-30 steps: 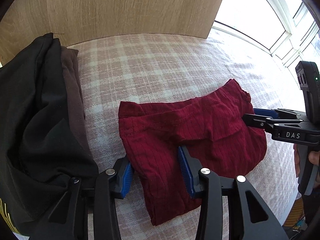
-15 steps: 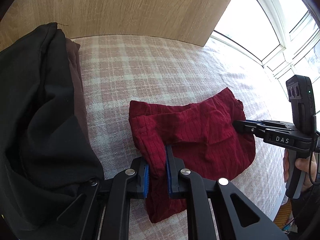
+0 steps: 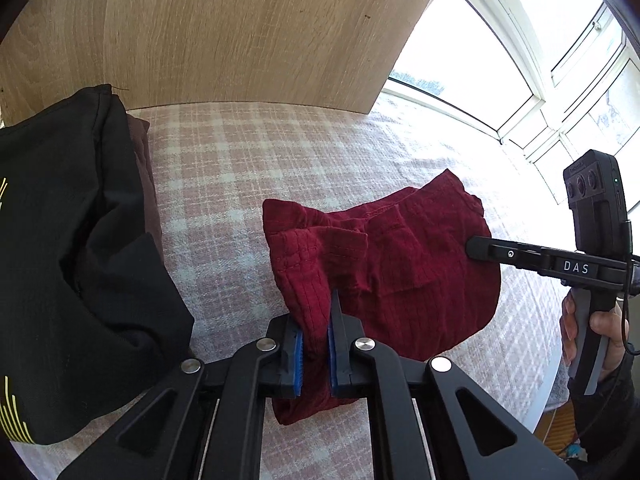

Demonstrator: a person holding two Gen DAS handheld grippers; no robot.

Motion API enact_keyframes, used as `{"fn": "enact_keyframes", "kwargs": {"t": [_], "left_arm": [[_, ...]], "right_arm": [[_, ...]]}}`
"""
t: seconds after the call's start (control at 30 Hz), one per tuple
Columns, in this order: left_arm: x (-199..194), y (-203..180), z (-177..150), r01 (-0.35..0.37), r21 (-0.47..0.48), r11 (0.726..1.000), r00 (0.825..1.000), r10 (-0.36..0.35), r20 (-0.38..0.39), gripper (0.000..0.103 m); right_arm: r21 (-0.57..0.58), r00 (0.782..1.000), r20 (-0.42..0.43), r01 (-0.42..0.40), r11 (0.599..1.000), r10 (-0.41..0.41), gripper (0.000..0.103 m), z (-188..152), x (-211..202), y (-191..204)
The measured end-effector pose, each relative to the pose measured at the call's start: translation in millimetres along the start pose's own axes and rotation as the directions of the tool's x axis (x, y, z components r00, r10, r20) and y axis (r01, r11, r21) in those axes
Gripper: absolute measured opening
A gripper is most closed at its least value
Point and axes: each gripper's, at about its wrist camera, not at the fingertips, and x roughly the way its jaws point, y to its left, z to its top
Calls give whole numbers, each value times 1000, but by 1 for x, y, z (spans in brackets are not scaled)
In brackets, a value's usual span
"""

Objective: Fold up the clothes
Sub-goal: 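Carry the folded shirt onto the black SPORT shirt stack and open both grippers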

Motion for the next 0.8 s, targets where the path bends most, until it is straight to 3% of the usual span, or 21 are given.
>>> {"fn": "enact_keyframes", "kwargs": {"t": [0.17,0.4,0.67,0.8], "left_arm": [[-7,-4,8,2,4,1000,1000,-2,29,8],[-74,31,6,-87,-45,995,988,92,124,8],[-139,90,-1,-233,-125,964,949,253,189,8],[-151,121,0,-314,-147,938,925,337,177,8]], "right_arm": [[-39,1000,10,3,999,-2,13,4,-18,17],[-182,999,17,-35,983,39,13,24,-10,89],[-320,993,-42,-114,941,107,13,50,38,190],[-361,992,-60,-128,924,114,13,60,66,229]]}}
